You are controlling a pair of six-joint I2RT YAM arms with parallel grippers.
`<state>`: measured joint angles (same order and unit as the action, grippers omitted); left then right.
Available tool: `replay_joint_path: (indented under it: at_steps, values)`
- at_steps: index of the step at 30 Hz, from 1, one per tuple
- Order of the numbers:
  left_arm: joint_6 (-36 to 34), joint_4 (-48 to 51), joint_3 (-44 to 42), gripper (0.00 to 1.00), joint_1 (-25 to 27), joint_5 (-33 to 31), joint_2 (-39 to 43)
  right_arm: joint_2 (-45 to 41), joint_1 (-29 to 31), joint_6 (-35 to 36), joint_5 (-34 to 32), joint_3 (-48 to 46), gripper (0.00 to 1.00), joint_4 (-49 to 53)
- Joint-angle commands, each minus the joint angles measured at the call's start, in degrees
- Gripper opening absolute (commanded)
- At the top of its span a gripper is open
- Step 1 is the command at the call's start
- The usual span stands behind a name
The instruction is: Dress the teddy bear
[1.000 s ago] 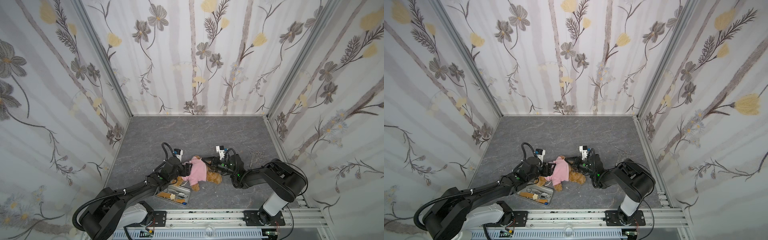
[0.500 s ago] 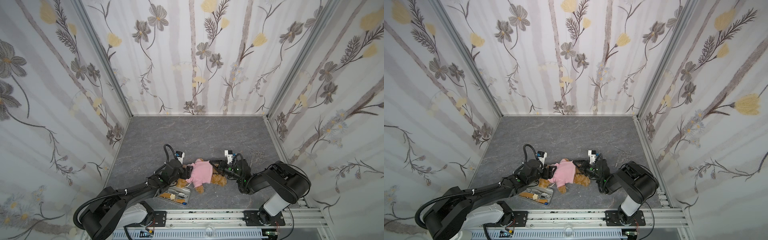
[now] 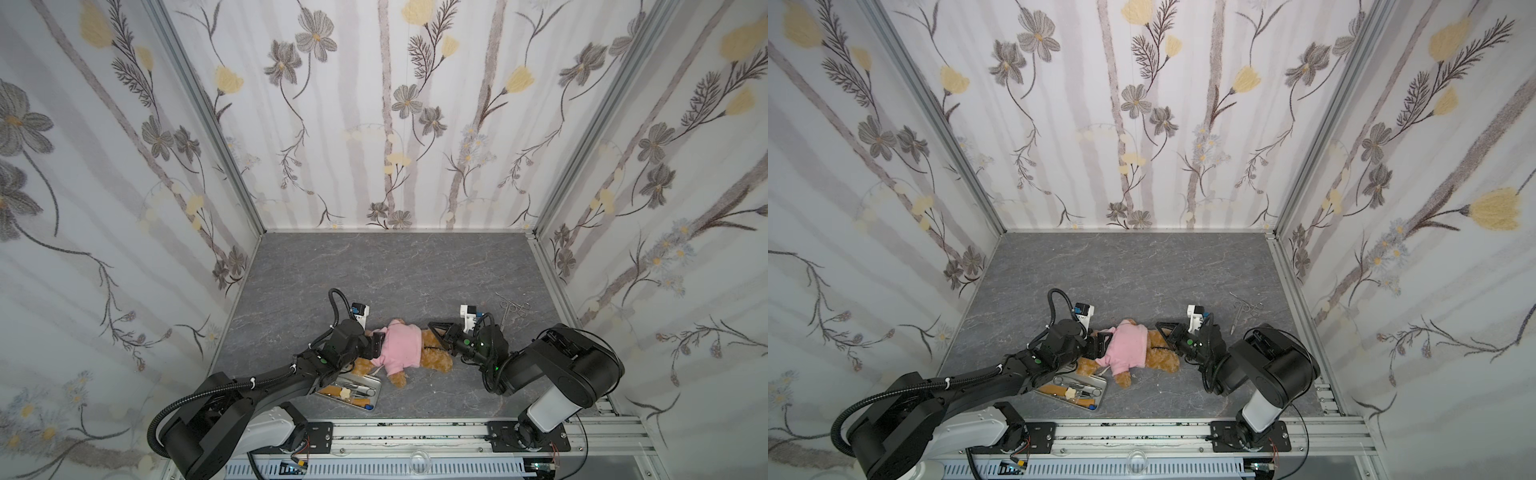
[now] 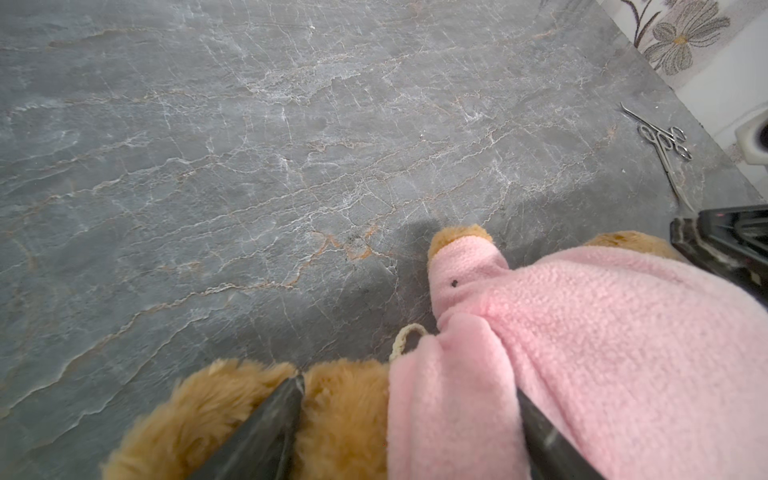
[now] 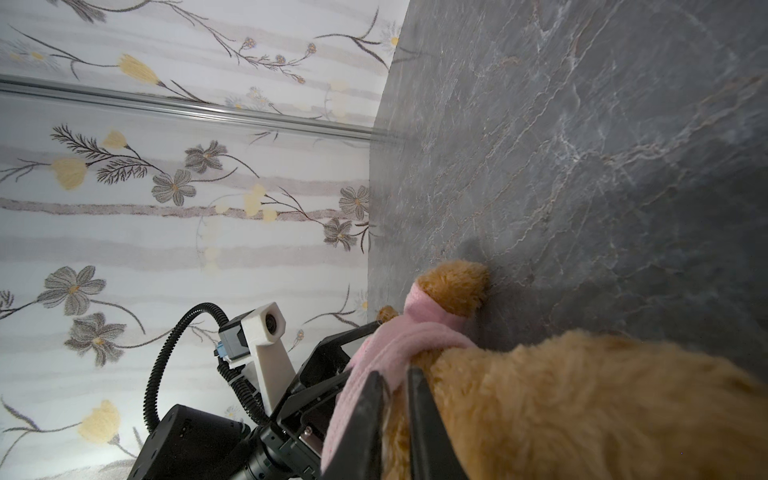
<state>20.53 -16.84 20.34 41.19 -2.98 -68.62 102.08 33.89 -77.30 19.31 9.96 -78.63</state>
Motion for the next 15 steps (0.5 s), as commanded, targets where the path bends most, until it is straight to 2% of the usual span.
replay_joint_path:
  at_steps: [1,5,7,12,15]
  values:
    - [-0.6,5.2,-0.1,0.76,0.1,-0.6,-0.2,-2.2,0.9,4.0,-0.2,1.4,0.22,3.7]
    - [-0.5,5.2,-0.1,0.76,0.2,-0.8,0.1,-6.6,2.8,9.7,-0.6,3.7,0.29,12.1]
    - [-0.2,5.2,0.2,0.76,0.3,-0.8,0.2,-9.7,4.5,15.3,-1.9,6.4,0.34,21.4]
    - [-0.5,5.0,4.2,0.79,0.2,-0.1,0.2,-16.0,9.4,32.2,-12.0,14.7,0.39,47.7]
    - [-1.3,4.7,8.8,0.82,0.2,0.1,0.3,-17.0,9.6,36.9,-14.6,15.2,0.38,53.6]
